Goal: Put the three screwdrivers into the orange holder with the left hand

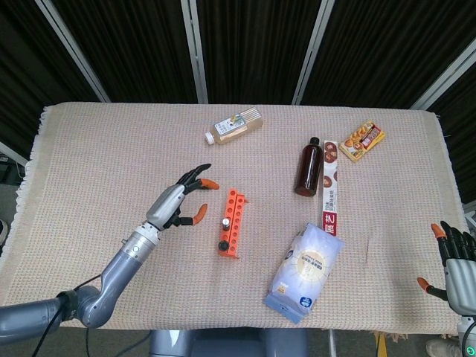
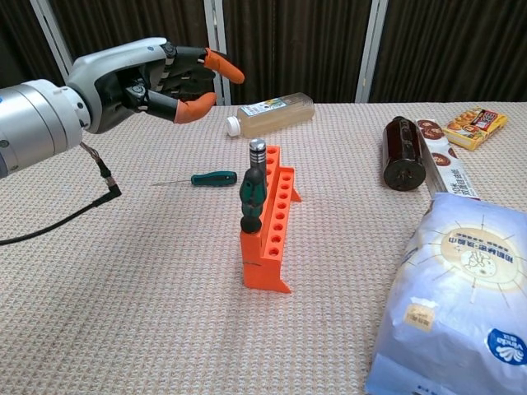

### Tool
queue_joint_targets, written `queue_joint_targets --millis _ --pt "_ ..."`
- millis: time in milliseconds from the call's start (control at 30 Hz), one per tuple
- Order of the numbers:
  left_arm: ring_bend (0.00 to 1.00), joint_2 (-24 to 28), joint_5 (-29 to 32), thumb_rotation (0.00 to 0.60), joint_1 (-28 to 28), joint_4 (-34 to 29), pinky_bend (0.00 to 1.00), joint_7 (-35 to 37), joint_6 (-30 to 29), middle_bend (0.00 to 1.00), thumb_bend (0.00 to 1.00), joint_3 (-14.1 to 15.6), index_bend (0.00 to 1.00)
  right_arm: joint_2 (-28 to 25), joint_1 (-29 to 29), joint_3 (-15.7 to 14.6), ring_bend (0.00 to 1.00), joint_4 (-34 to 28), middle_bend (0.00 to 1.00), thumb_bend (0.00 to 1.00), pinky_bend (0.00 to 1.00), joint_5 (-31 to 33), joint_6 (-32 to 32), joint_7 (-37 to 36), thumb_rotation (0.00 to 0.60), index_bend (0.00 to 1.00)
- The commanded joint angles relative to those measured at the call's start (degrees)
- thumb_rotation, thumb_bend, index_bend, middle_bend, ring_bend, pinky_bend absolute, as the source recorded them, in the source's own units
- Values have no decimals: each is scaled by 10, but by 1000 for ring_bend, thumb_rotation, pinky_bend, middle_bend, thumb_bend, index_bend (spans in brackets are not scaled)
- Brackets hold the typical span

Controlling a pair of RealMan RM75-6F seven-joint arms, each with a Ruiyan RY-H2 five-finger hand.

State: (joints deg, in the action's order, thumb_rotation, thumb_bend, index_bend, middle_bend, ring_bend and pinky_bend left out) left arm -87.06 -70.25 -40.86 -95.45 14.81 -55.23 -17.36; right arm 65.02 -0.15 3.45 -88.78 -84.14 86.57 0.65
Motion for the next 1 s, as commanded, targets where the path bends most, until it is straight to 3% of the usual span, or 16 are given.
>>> queue_joint_targets --millis 33,333,600,800,1000 --pt "0 17 54 600 -37 51 0 -114 29 0 534 -10 333 0 0 0 0 1 0 0 0 0 1 -2 600 0" --pt "0 -10 133 600 -115 150 0 -353 48 0 518 14 371 0 -1 0 0 1 0 0 0 -2 3 -4 600 0" --pt "0 -80 181 600 -182 248 0 -531 49 0 366 41 348 0 -3 0 0 0 0 0 0 -2 7 -4 600 0" --pt "0 -152 208 600 -223 338 0 -626 62 0 349 63 332 -2 -8 1 0 4 0 0 0 6 8 -9 600 0" --pt "0 -201 233 600 -242 392 0 -656 77 0 349 60 323 -3 -11 2 0 9 0 0 0 12 9 -15 600 0"
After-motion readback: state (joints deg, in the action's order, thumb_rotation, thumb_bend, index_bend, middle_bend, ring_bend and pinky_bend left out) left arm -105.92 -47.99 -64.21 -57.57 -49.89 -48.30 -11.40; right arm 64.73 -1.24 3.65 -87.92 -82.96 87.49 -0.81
